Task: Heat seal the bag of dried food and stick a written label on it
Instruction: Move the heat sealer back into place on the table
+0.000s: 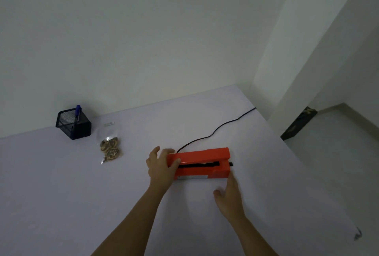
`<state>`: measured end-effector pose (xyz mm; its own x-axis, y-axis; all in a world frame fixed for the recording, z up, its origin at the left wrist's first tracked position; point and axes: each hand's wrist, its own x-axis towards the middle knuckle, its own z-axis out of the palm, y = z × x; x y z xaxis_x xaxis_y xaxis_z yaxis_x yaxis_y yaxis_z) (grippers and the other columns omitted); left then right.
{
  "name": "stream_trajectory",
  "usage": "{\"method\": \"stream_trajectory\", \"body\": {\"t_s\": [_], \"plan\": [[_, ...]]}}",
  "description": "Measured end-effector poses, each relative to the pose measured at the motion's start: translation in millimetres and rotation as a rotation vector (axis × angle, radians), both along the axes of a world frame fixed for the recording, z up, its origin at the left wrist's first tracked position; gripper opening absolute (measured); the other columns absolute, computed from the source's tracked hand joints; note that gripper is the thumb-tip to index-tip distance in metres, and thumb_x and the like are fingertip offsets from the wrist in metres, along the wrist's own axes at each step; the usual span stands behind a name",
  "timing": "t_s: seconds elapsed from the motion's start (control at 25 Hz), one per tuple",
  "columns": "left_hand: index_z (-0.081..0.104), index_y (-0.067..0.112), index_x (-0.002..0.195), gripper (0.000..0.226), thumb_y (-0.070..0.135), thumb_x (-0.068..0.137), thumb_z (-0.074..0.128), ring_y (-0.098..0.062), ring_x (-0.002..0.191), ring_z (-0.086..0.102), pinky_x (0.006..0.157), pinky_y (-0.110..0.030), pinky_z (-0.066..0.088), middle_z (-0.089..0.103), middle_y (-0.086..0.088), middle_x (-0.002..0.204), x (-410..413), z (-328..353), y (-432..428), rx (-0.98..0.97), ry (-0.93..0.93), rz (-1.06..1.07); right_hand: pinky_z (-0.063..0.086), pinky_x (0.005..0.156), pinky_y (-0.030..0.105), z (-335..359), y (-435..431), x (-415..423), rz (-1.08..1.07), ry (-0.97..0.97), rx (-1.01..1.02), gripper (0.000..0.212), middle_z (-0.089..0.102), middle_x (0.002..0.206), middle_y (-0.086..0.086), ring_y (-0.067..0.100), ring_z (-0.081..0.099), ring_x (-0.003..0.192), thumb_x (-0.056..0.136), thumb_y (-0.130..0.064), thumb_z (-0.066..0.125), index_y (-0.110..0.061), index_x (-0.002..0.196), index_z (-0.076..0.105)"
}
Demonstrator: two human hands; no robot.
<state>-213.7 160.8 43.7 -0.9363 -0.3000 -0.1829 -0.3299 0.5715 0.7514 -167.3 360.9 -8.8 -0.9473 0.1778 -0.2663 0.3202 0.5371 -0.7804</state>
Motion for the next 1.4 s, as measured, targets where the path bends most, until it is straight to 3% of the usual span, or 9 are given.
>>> {"method": "stream_trajectory", "body": {"t_s": [0.08,0.16,0.32,0.4,0.76,1.12,1.24,1.32,1.4], "plan": [[0.033,0.015,0.142,0.077,0.034,0.079,0.072,-0.033,0.135,0.03,0.108,-0.046,0.032,0.029,-0.015,0.149,-13.7,0.7,-2.9,0.229,-0.131,0.154,0.027,0.101,0.023,-2.1,0.3,-19.7,0.01,-0.001,-0.008,0.082,0.029,0.15,0.009,0.023,0.034,0.134,0.081,-0.002,0.06,-0.011,0.147,0.013],[0.018,0.009,0.147,0.092,0.033,0.078,0.074,-0.032,0.132,0.037,0.106,-0.043,0.035,0.032,-0.015,0.149,-32.5,0.8,-5.1,0.47,-0.216,0.277,0.028,0.106,0.027,-4.4,-2.3,-47.4,0.053,-0.002,-0.012,0.084,0.025,0.152,0.009,0.024,0.03,0.136,0.081,-0.003,0.06,-0.011,0.148,0.009],[0.048,0.008,0.126,0.058,0.031,0.079,0.073,-0.025,0.104,0.055,0.087,-0.034,0.044,0.056,-0.013,0.128,-81.8,-6.1,-19.9,0.573,-0.17,0.332,0.025,0.112,0.033,-7.3,-12.4,-116.0,0.12,-0.001,-0.005,0.086,0.02,0.153,0.011,0.025,0.023,0.14,0.082,-0.006,0.062,-0.01,0.148,0.006],[0.055,0.009,0.115,0.047,0.031,0.079,0.073,-0.024,0.1,0.058,0.084,-0.033,0.045,0.061,-0.011,0.119,-109.0,-8.2,-29.0,0.614,-0.13,0.322,0.023,0.112,0.032,-6.6,-15.8,-150.1,0.153,0.006,-0.004,0.085,0.019,0.153,0.011,0.024,0.022,0.14,0.083,-0.007,0.062,-0.009,0.148,0.007],[0.058,0.007,0.118,0.058,0.038,0.073,0.077,-0.028,0.106,0.06,0.099,-0.046,0.046,0.064,-0.01,0.116,-236.5,-23.0,-65.9,0.672,-0.086,0.353,0.024,0.11,0.029,-14.7,-39.3,-282.7,0.24,0.067,0.007,0.087,0.02,0.152,0.011,0.023,0.023,0.139,0.082,-0.008,0.061,-0.011,0.148,0.004],[0.053,0.003,0.123,0.067,0.037,0.071,0.078,-0.029,0.108,0.059,0.088,-0.038,0.047,0.061,-0.012,0.121,-285.1,-33.4,-82.0,0.724,-0.07,0.378,0.022,0.099,0.017,-18.1,-51.3,-332.7,0.276,0.095,0.016,0.086,0.022,0.151,0.01,0.022,0.027,0.137,0.082,-0.005,0.06,-0.012,0.148,0.005],[0.038,0.003,0.138,0.089,0.047,0.07,0.076,-0.029,0.123,0.049,0.103,-0.039,0.039,0.05,-0.006,0.136,-279.5,-28.8,-80.1,0.725,-0.07,0.328,0.014,0.107,0.02,-15.0,-50.3,-328.1,0.327,0.027,0.058,0.087,0.006,0.157,0.008,0.021,0.012,0.143,0.085,-0.008,0.057,-0.009,0.147,-0.004],[0.021,0.003,0.146,0.089,0.045,0.082,0.066,-0.029,0.135,0.035,0.108,-0.04,0.031,0.036,-0.01,0.147,-267.7,-20.6,-75.6,0.648,-0.064,0.295,0.008,0.112,0.024,-9.0,-46.3,-321.2,0.313,-0.022,0.076,0.085,-0.003,0.158,0.009,0.02,0.004,0.144,0.088,-0.01,0.055,-0.005,0.146,-0.007],[0.016,0.004,0.148,0.082,0.044,0.089,0.057,-0.029,0.14,0.027,0.111,-0.04,0.027,0.024,-0.012,0.154,-248.2,-15.0,-72.4,0.482,-0.104,0.256,0.009,0.114,0.027,-1.6,-46.7,-308.2,0.275,-0.071,0.092,0.082,-0.004,0.157,0.01,0.021,0.003,0.145,0.09,-0.013,0.053,-0.004,0.146,-0.007]]}}
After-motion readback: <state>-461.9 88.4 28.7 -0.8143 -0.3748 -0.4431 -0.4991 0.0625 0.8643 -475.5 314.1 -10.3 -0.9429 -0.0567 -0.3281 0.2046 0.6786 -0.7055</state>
